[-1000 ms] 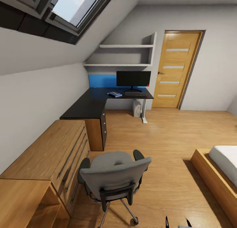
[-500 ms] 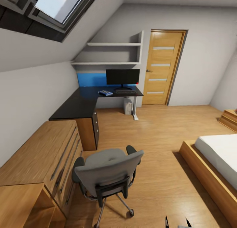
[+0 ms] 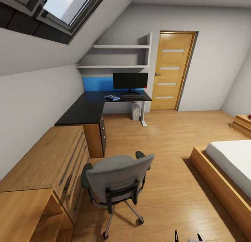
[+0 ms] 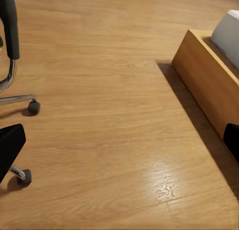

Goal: In the bedroom, organize the workspace by keeping the computer under the desk, ensuring the monitor is on the desk, placing the keyboard on the desk next to the monitor, placing the mouse on the desk next to the keyboard, moving the folder from the swivel chair onto the desk next to the mouse, stacking the notebook on top of the folder with the pen on top of the notebook, and positioning the swivel chair next to the desk.

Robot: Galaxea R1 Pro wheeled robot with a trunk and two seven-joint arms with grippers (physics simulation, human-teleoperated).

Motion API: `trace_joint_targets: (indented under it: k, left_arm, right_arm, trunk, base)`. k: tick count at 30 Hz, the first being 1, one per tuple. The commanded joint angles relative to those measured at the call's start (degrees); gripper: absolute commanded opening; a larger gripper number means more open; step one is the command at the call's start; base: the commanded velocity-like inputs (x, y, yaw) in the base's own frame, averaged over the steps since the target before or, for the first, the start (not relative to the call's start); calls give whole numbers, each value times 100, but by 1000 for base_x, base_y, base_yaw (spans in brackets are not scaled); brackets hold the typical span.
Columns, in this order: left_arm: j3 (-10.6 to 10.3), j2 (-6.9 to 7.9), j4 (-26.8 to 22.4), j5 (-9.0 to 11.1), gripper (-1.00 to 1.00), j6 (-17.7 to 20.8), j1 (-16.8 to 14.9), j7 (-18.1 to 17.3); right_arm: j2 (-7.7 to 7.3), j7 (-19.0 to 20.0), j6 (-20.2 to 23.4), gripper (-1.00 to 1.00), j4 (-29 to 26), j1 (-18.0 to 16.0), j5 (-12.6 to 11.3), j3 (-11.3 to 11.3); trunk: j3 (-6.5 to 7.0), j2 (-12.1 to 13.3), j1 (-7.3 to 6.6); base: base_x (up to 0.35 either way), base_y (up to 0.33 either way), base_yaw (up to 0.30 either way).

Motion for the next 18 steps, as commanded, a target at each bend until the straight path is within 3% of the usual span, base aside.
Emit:
trace_joint_targets:
  k: [1, 9, 18]
  left_arm:
    - [-50, 2, -2, 24, 100, -9, -2, 31]
    - [-50, 4, -2, 24, 100, -13, -2, 28]
    - [-56, 6, -2, 26, 100, -14, -2, 28]
  right_arm:
    - [-2, -52, 2, 100, -8, -2, -6, 49]
    - [-2, -52, 5, 100, -8, -3, -9, 46]
    - [-2, -52, 5, 100, -8, -3, -12, 42]
  trunk:
    - [-9, -6, 0]
    - [-48, -6, 0]
    - [-59, -6, 0]
  base:
    - [-34, 23, 79]
    - [-7, 5, 155]
    - [0, 0, 37]
